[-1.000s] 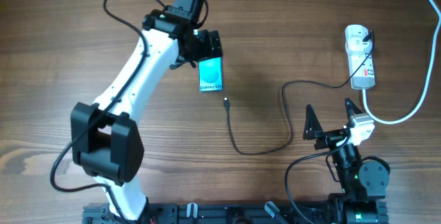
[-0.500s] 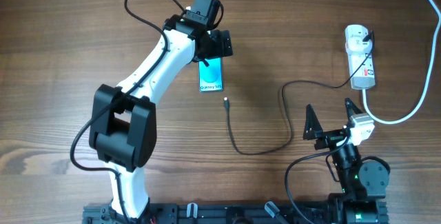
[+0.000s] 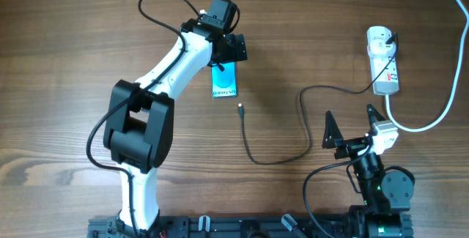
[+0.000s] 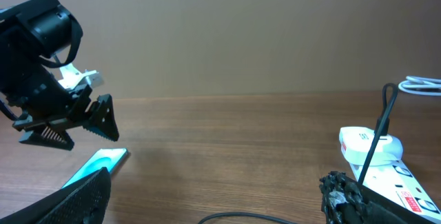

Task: Plug charger to phone and switch on socket
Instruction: 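Lower the left gripper onto the phone's top edge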

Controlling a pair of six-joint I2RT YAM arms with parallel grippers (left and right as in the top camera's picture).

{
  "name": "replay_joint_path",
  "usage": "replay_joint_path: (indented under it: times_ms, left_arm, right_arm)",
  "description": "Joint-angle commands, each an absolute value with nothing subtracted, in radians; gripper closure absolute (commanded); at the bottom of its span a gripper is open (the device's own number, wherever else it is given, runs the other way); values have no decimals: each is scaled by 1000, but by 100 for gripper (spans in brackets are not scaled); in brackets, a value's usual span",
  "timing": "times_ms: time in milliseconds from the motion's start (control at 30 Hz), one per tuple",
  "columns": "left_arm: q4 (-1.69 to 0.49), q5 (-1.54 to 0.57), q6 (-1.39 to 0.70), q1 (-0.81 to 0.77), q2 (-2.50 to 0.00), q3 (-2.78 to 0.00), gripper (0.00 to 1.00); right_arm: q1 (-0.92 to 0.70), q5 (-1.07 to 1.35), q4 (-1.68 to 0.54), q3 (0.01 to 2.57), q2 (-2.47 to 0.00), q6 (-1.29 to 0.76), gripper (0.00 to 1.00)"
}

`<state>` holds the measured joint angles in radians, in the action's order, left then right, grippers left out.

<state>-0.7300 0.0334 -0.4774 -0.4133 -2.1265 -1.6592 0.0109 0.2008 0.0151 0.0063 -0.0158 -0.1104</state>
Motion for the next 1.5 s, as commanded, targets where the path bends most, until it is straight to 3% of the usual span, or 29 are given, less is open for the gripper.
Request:
replay_joint_path:
  times_ms: [0, 133, 900, 1300, 1467]
  left_arm:
    - [-729, 75, -476, -417, -2132, -1653, 0]
    - [-721, 150, -476, -417, -2132, -1653, 0]
    - [-624, 151, -476, -414, -2240, -1653, 0]
    - [-830, 147, -479, -435, -2271, -1653, 0]
    - [-786, 147, -476, -435, -2271, -1653, 0]
  right_arm:
    - [7, 192, 19, 5, -9, -105, 0]
    - [7, 192, 19, 5, -9, -105, 0]
    - [7, 192, 19, 5, -9, -105, 0]
    - [7, 192, 19, 5, -9, -105, 0]
    - [7, 192, 18, 5, -9, -105, 0]
